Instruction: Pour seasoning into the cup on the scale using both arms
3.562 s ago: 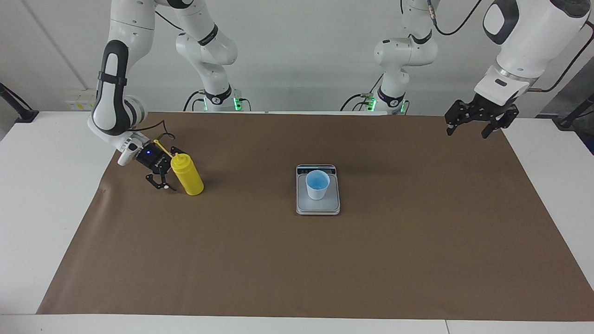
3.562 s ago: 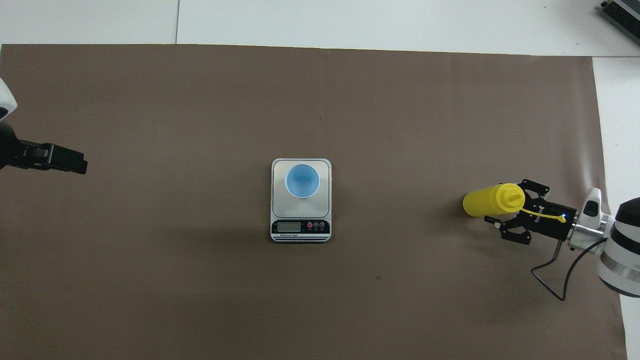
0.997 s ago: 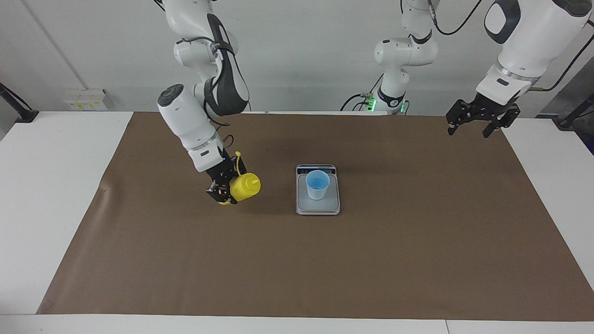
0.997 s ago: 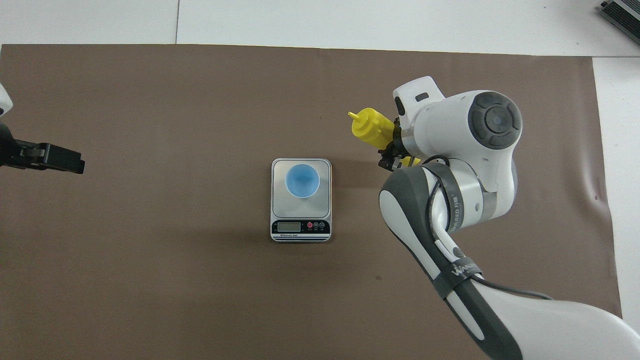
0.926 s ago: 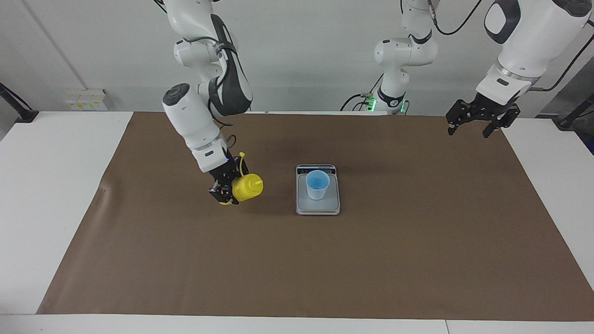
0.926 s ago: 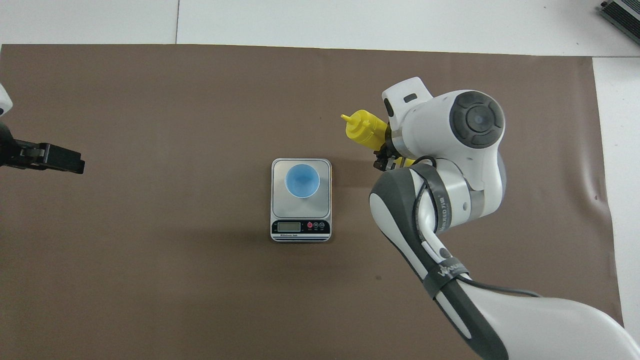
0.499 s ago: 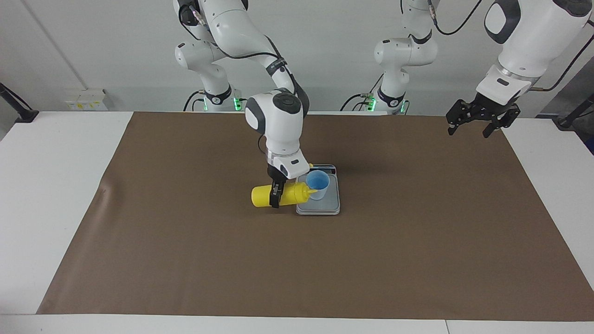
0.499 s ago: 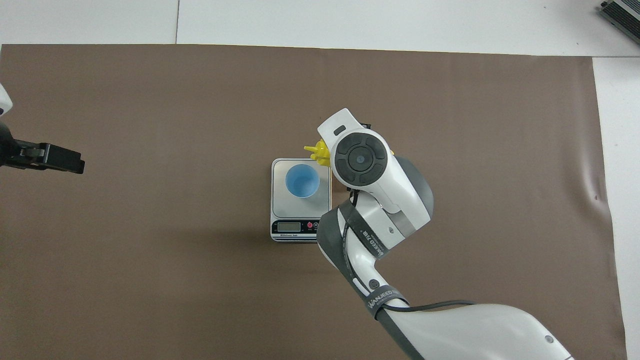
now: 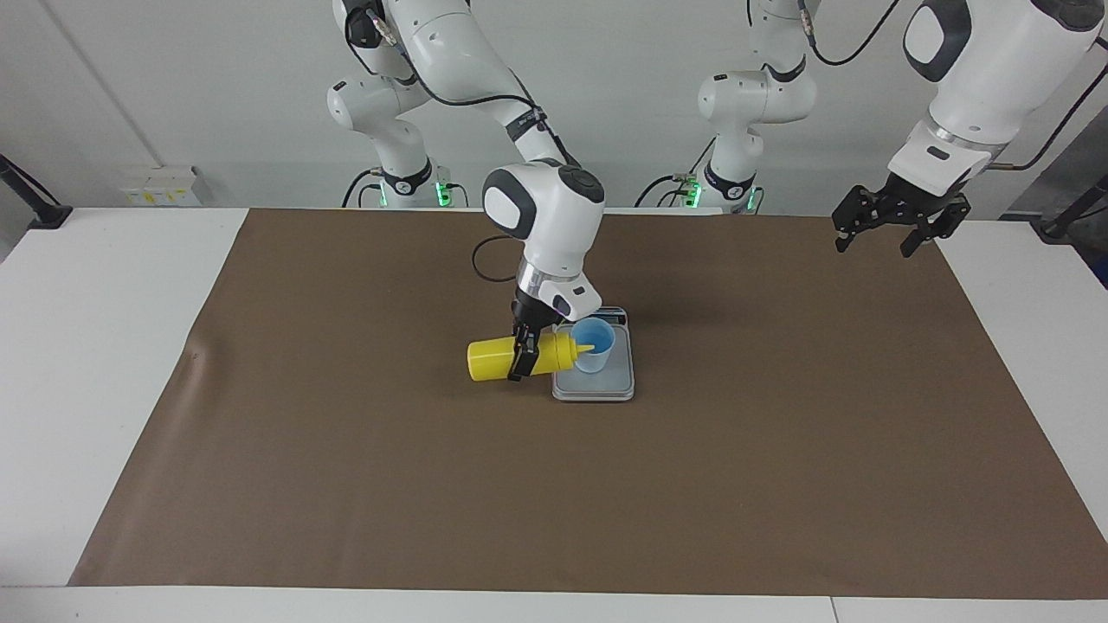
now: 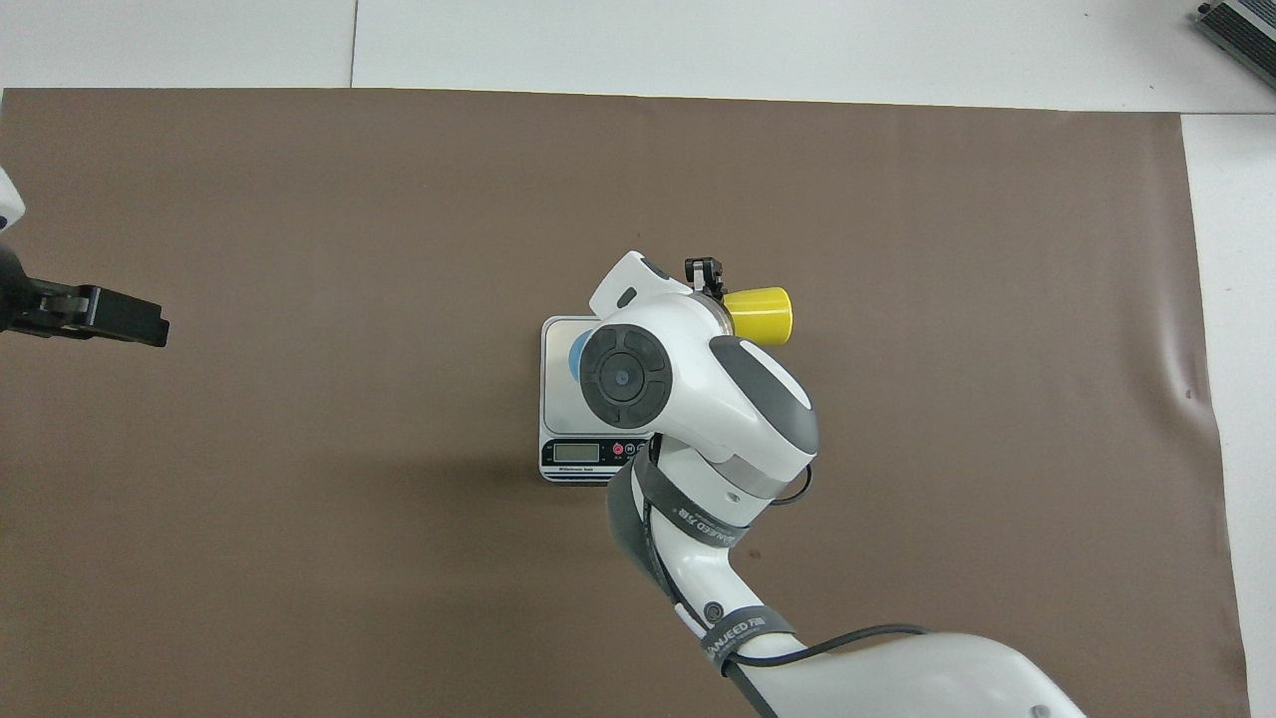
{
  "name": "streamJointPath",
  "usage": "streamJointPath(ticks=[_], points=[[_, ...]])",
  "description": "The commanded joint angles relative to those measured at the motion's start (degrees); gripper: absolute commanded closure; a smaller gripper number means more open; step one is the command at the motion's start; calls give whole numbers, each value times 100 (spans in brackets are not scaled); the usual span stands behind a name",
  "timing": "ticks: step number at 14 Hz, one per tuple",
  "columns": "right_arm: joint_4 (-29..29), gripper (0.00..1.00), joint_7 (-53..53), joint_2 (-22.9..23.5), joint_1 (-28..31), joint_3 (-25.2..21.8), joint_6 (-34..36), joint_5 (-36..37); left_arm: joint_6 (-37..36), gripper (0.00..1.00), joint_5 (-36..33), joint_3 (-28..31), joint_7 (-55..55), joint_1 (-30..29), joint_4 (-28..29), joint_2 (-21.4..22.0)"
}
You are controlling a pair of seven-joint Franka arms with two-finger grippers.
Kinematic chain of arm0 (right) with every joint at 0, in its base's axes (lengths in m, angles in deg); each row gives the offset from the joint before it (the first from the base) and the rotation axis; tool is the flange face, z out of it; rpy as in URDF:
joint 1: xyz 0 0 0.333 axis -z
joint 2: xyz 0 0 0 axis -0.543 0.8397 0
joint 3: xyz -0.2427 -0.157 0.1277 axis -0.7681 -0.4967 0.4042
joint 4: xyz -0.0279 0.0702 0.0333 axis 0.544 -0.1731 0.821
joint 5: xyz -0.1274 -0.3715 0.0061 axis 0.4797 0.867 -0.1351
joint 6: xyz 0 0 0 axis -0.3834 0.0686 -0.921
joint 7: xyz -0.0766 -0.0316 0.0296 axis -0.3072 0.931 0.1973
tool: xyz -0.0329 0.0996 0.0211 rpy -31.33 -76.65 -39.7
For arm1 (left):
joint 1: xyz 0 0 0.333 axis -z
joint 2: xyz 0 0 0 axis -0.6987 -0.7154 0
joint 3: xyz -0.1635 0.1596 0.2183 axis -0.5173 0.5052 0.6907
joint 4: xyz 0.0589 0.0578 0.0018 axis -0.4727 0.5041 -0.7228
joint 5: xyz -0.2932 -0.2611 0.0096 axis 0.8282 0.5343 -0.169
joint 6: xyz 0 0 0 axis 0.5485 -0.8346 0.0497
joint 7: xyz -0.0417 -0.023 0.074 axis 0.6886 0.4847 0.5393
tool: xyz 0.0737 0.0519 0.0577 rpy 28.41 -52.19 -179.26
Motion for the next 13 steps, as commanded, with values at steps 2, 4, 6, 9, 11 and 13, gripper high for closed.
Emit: streamJointPath(ticks=[2,4,6,9,11,13], points=[[97,100,-426,-40,-203,47,350,771,-69,0,-107,-17,-69,-12,28,79],[115,100,-435,-75,-264,82,412,981,-69,0,-107,-17,-69,-12,28,79],[106,100,-426,-102,-273,135,482,1184,-69,0,-107,-17,-69,-12,28,79],[71,100,-435,-128,-265,223,526,1439,-69,0,-107,-17,-69,-12,28,79],[36,100,-435,-181,-273,240,544,1658,-69,0,-107,-17,-69,-12,28,79],[18,100,-435,-207,-282,249,640,1773,-69,0,-107,-17,-69,-12,28,79]])
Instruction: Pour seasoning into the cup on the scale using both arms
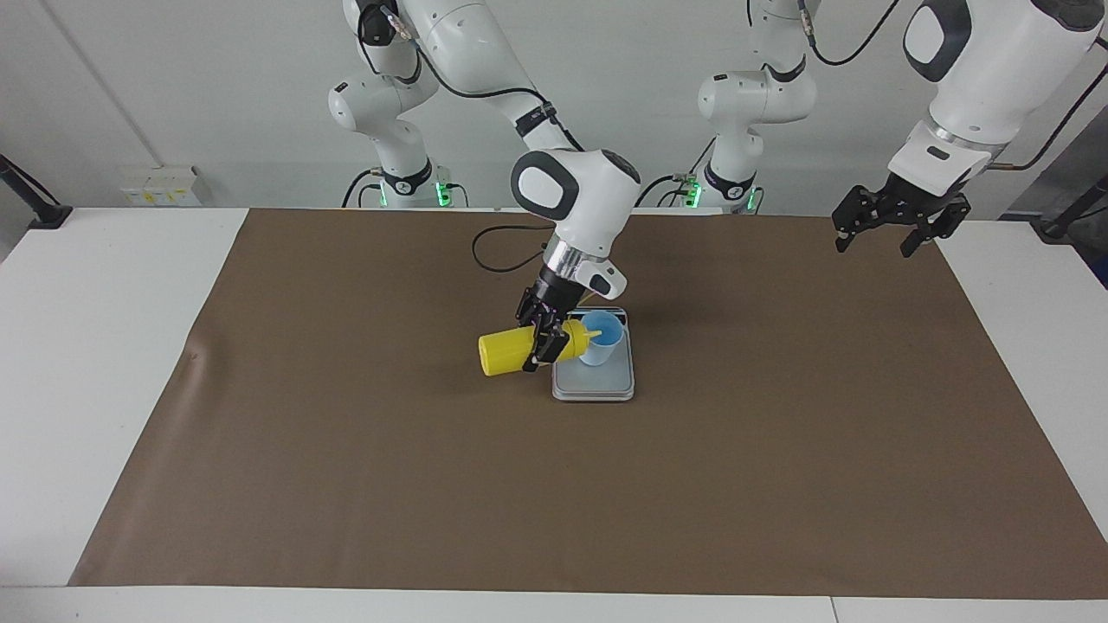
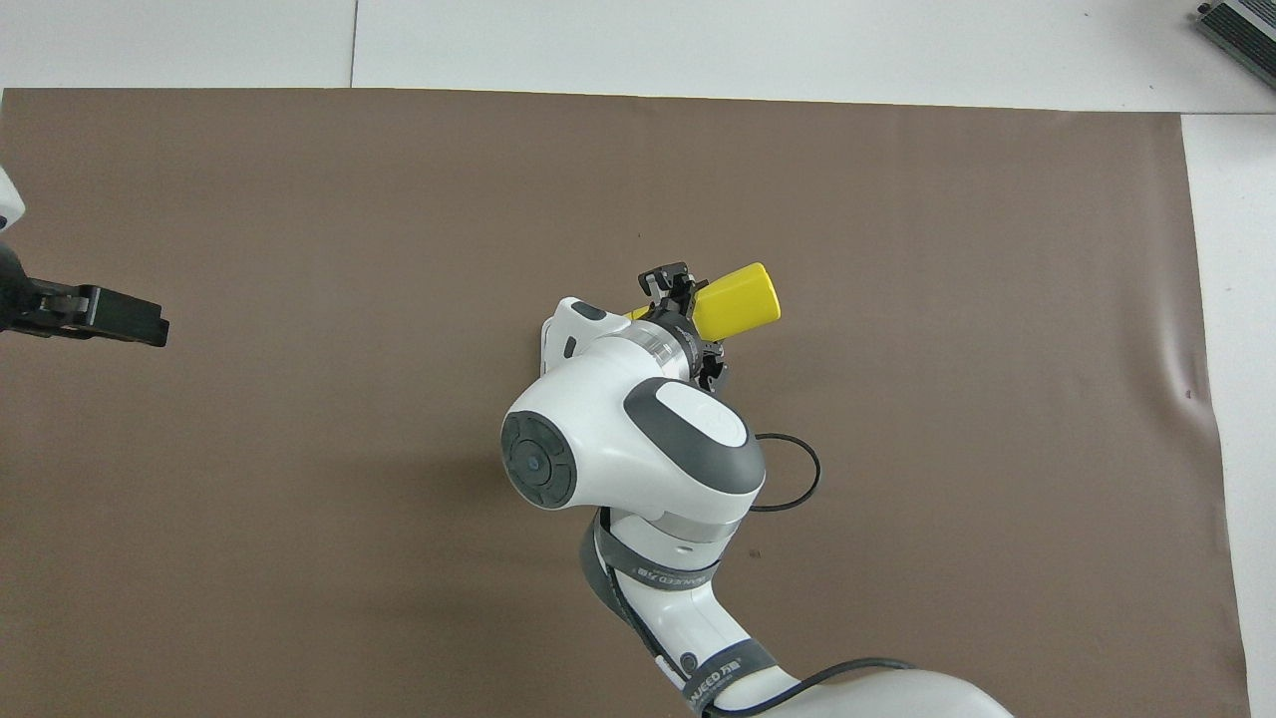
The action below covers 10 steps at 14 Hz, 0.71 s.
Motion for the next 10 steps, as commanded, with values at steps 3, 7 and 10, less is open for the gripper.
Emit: streamJointPath(ticks=[3,7,10], points=[[-256,100,-134,-297,-259,68,211,992,-69,0,-107,-18,-68,-12,19,79],[-441,100,-125,-394,-338,77,203,1407,-69,0,-107,-10,-68,-12,28,79],[-564,100,-108,-455,-391,86,159,1855,-69,0,-107,-18,-68,-12,28,79]])
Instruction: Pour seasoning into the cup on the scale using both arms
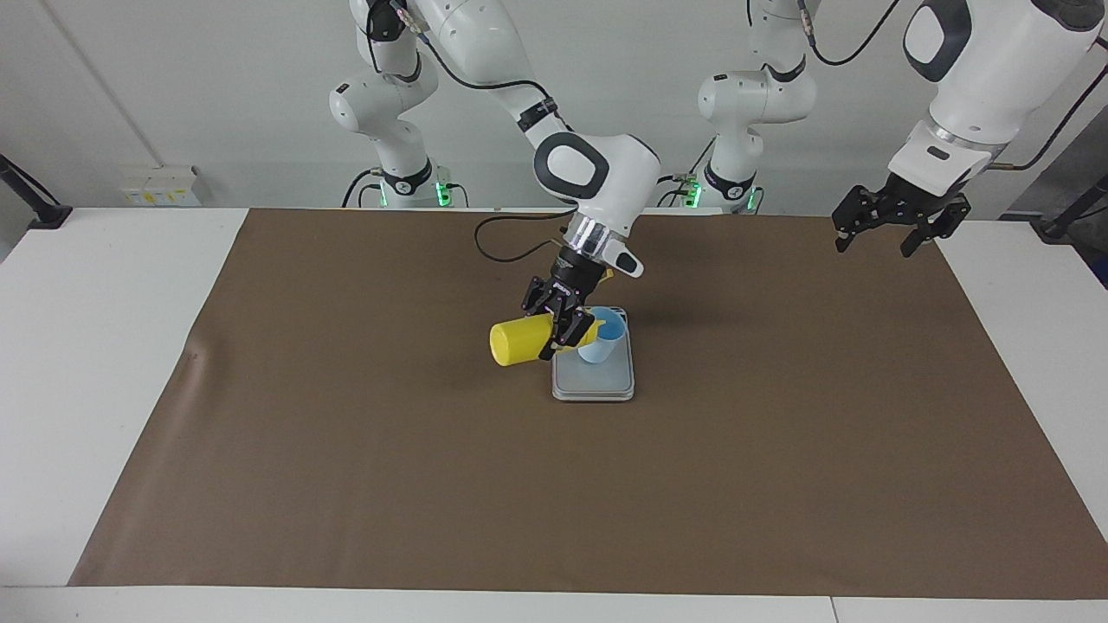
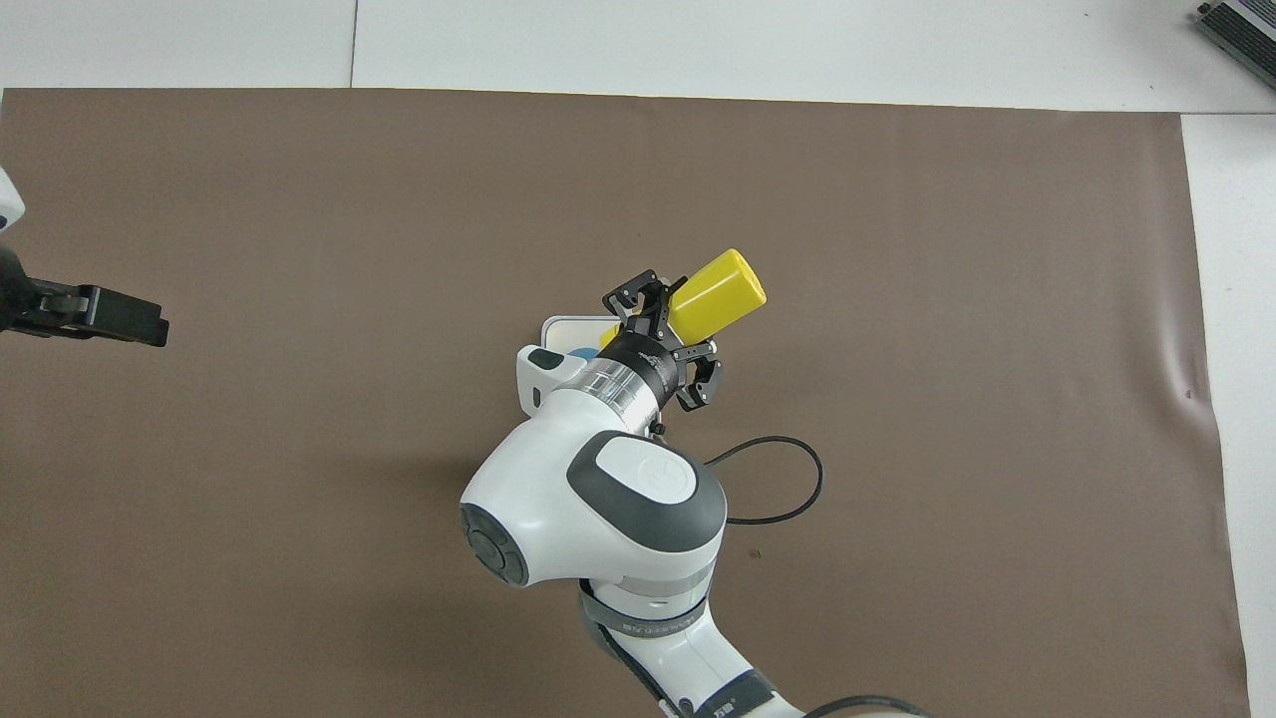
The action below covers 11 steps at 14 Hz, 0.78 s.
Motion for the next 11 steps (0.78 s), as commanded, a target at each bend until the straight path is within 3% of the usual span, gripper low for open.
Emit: streamJointPath(ticks=[1,11], points=[[-400,100,-34,-313,-14,35,-69,592,-69,0,-107,-18,-68,-12,19,79],[-682,100,239,-437,-15,44,-245,1201,-69,0,-107,-18,-68,-12,28,79]])
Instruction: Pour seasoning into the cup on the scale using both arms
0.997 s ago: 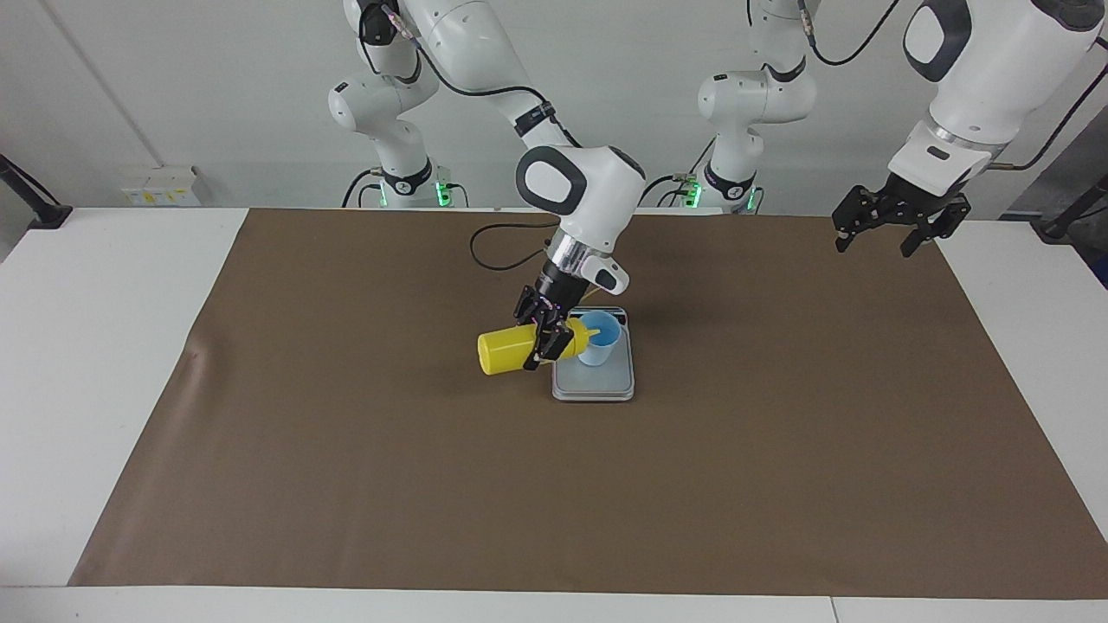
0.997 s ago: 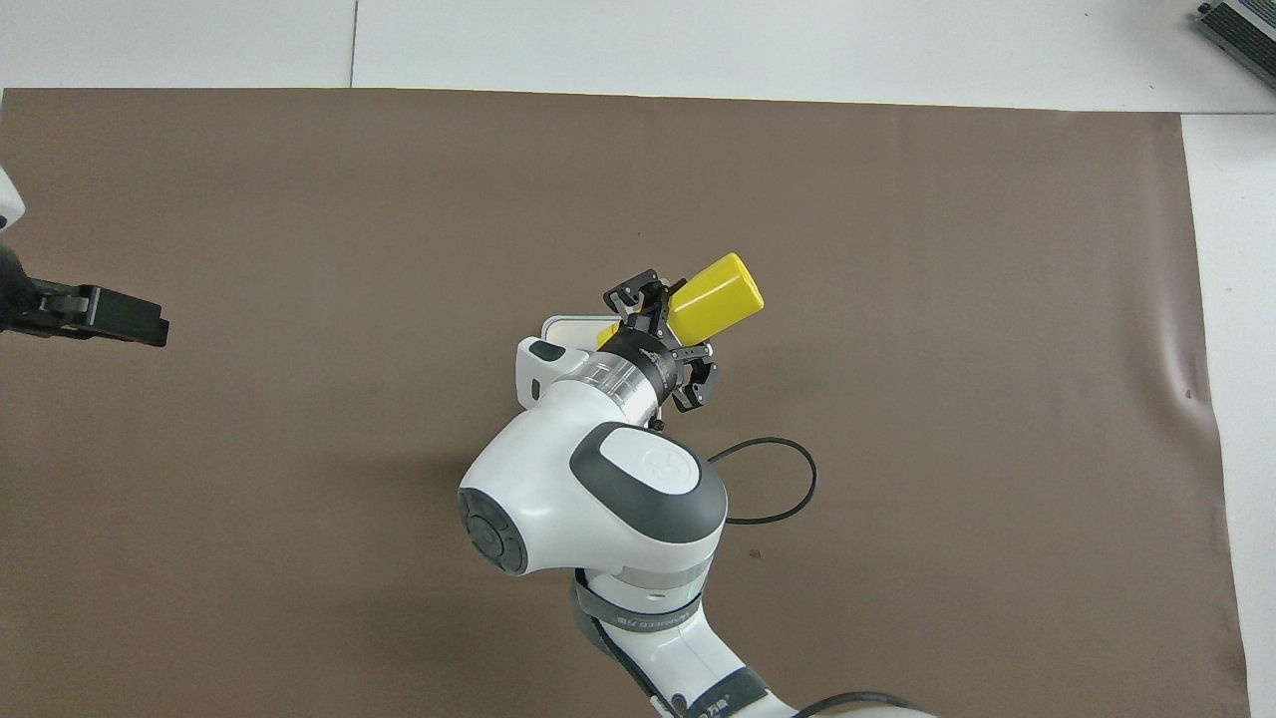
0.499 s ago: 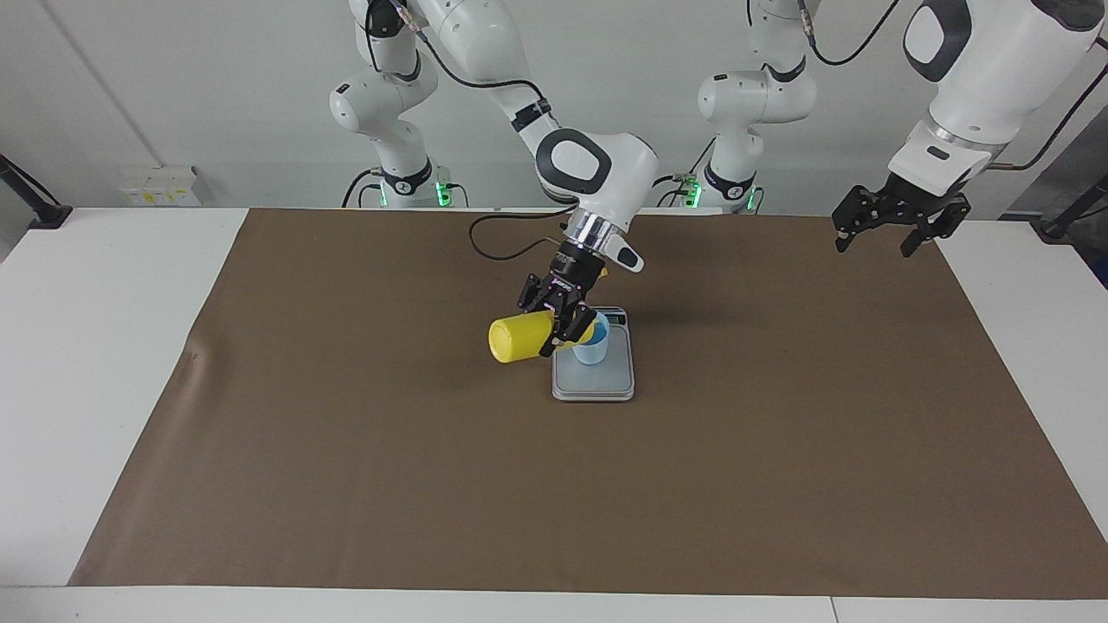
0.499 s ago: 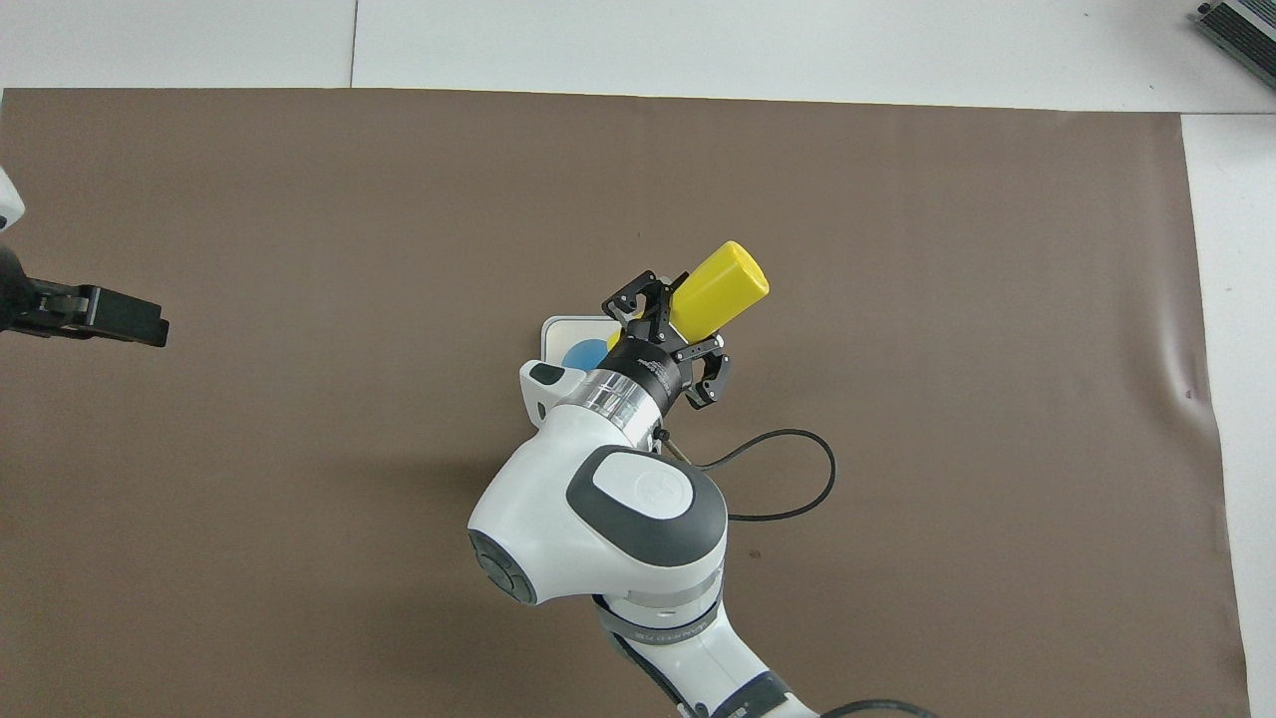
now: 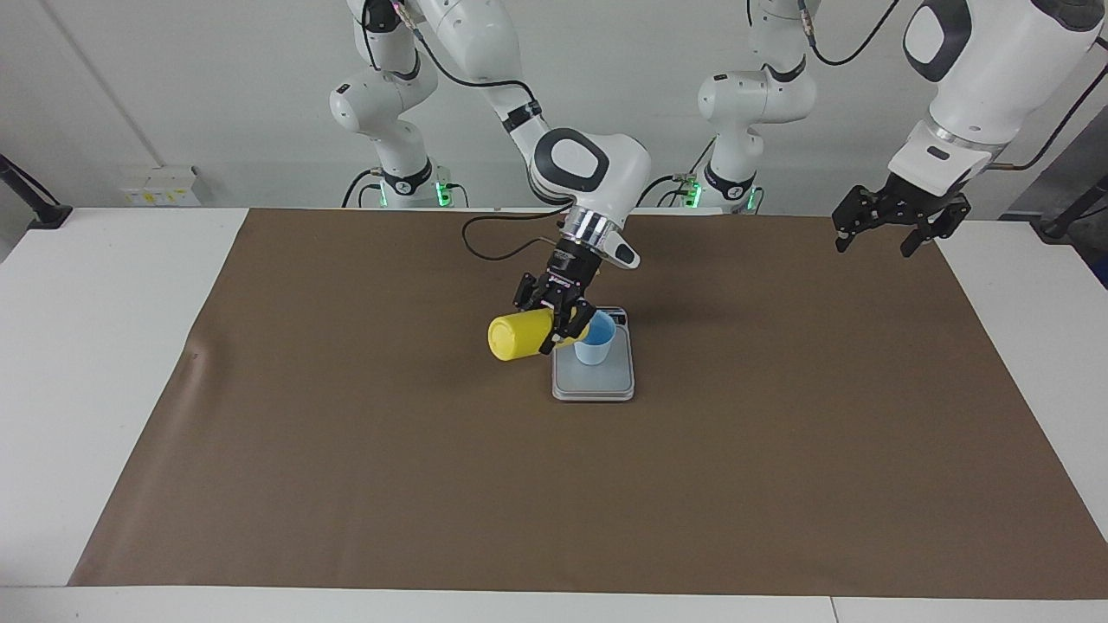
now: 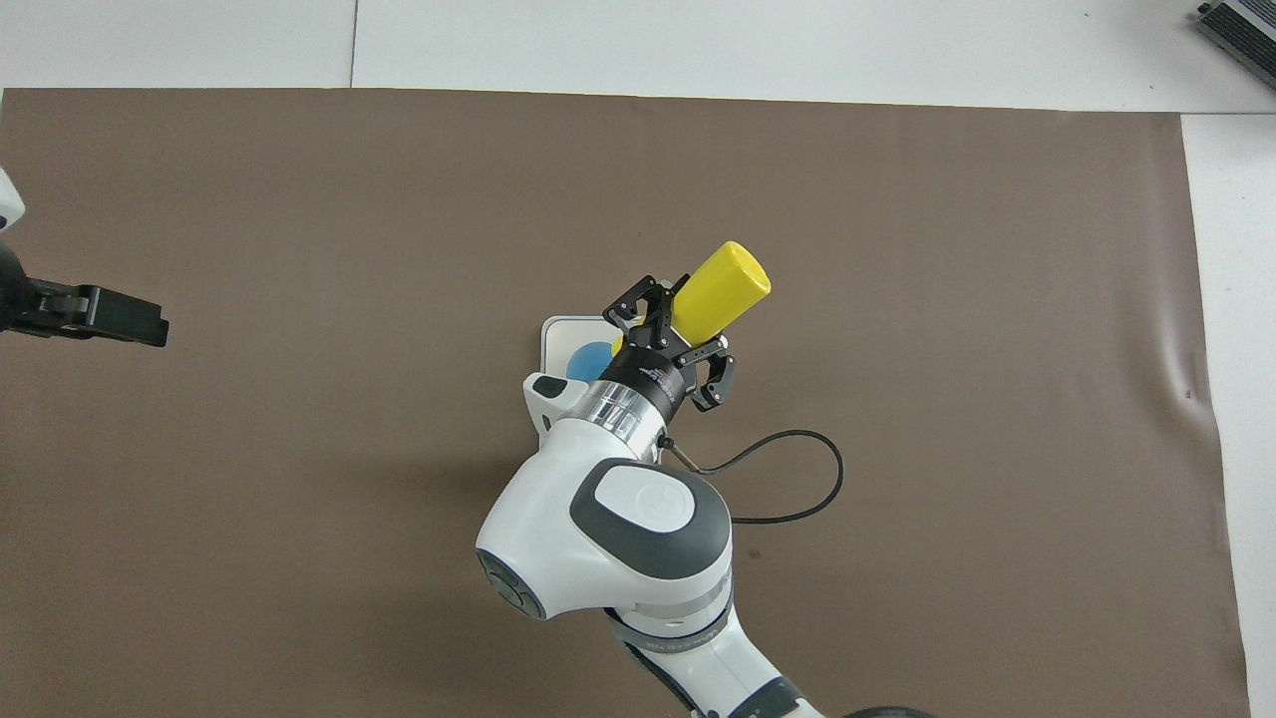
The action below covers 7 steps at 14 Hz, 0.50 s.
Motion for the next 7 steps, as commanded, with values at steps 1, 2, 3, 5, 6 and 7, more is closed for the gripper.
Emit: streamJointPath(ticks=[1,2,3,5,6,7], points=[[-204,100,170,-209,30,26,-181,275,-69,0,-107,-18,-68,-12,28,79],[-204,100,179,-218,56,26,-233,232,-69,0,-107,-9,-68,-12,28,79],[-178,100,222,-227,74,26,-260,188,-69,0,-107,-9,-68,-12,28,79],[-187,100,520,-323,118,26,-278,39,-69,0,-107,-18,-68,-12,28,79],[-204,100,565,-350,126,26,-278,-249,-69,0,-107,-18,-68,-12,28,79],[-204,100,574,-402,170,18,-278,-461,-69,0,-107,-18,-68,-21,19,79]])
